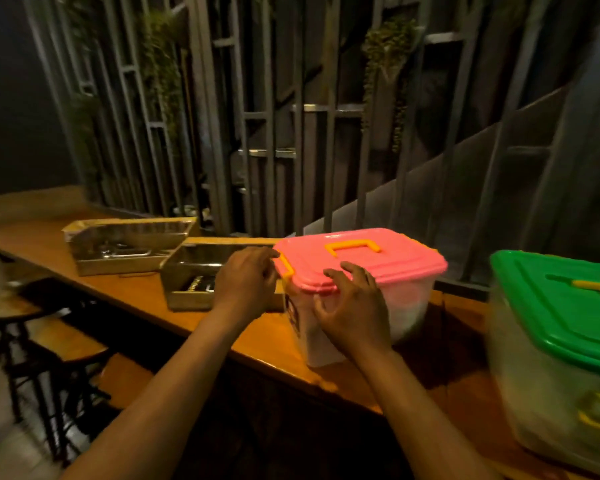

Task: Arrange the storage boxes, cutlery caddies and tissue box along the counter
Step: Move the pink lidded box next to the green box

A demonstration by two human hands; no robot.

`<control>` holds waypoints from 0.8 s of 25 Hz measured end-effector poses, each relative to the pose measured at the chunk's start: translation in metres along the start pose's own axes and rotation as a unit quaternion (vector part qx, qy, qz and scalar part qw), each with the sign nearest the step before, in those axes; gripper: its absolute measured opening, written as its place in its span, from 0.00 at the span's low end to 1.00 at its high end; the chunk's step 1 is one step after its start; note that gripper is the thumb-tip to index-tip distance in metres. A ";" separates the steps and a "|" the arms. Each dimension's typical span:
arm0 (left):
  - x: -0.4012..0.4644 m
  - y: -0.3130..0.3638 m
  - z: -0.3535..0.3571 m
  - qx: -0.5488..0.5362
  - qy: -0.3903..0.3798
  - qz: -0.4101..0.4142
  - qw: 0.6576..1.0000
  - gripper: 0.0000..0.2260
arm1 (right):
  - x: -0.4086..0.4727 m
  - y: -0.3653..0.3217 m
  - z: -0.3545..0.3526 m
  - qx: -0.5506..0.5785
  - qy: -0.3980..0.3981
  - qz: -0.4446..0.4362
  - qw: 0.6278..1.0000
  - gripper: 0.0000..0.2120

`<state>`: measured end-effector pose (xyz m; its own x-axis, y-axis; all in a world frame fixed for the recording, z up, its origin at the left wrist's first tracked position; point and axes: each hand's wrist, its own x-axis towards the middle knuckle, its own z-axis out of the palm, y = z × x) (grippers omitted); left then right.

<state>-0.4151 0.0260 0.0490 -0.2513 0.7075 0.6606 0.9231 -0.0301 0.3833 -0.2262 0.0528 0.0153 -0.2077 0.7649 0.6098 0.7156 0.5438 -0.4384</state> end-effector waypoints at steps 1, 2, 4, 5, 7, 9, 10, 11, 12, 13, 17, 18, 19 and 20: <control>0.008 -0.010 -0.002 0.004 -0.002 -0.006 1.000 0.11 | 0.012 -0.009 0.014 -0.005 -0.022 -0.004 1.000 0.25; 0.017 -0.019 -0.002 0.008 -0.008 -0.007 1.000 0.11 | 0.025 -0.017 0.028 -0.022 -0.037 -0.010 0.999 0.26; 0.031 -0.027 0.004 0.014 -0.025 0.005 1.000 0.12 | 0.044 -0.024 0.048 -0.078 -0.042 -0.022 0.996 0.27; 0.036 -0.032 0.009 0.019 -0.036 0.007 0.999 0.12 | 0.048 -0.026 0.057 -0.100 -0.031 -0.028 0.994 0.26; 0.046 -0.039 0.023 0.024 -0.059 -0.002 0.998 0.13 | 0.050 -0.022 0.070 -0.117 0.005 -0.041 0.992 0.24; 0.053 -0.043 0.038 0.019 -0.081 -0.019 0.996 0.14 | 0.047 -0.018 0.077 -0.111 0.027 -0.067 0.991 0.23; 0.061 -0.045 0.045 0.009 -0.087 -0.029 0.996 0.14 | 0.049 -0.017 0.080 -0.105 0.037 -0.080 0.991 0.23; 0.072 -0.048 0.053 -0.014 -0.086 -0.042 0.995 0.14 | 0.052 -0.016 0.082 -0.100 0.044 -0.088 0.990 0.23; 0.083 -0.050 0.059 -0.042 -0.085 -0.060 0.994 0.15 | 0.054 -0.016 0.082 -0.096 0.047 -0.092 0.990 0.23; 0.092 -0.054 0.067 -0.068 -0.086 -0.084 0.990 0.16 | 0.054 -0.016 0.082 -0.097 0.044 -0.096 0.990 0.24; 0.119 -0.060 0.094 -0.165 -0.152 -0.181 0.958 0.18 | 0.057 -0.001 0.068 -0.076 0.016 -0.110 0.991 0.24; 0.121 -0.058 0.098 -0.200 -0.187 -0.195 0.942 0.18 | 0.056 0.005 0.061 -0.069 0.009 -0.119 0.990 0.23; 0.121 -0.055 0.101 -0.241 -0.214 -0.207 0.924 0.18 | 0.055 0.012 0.051 -0.062 -0.003 -0.123 0.991 0.22; 0.119 -0.051 0.101 -0.277 -0.225 -0.219 0.908 0.17 | 0.054 0.018 0.041 -0.049 -0.021 -0.118 0.992 0.22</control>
<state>-0.4625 0.1833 0.0430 -0.2996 0.9504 0.0834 0.4448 0.0618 0.8935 -0.2520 0.1186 0.0129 -0.4039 0.6350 0.6585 0.7041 0.6753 -0.2194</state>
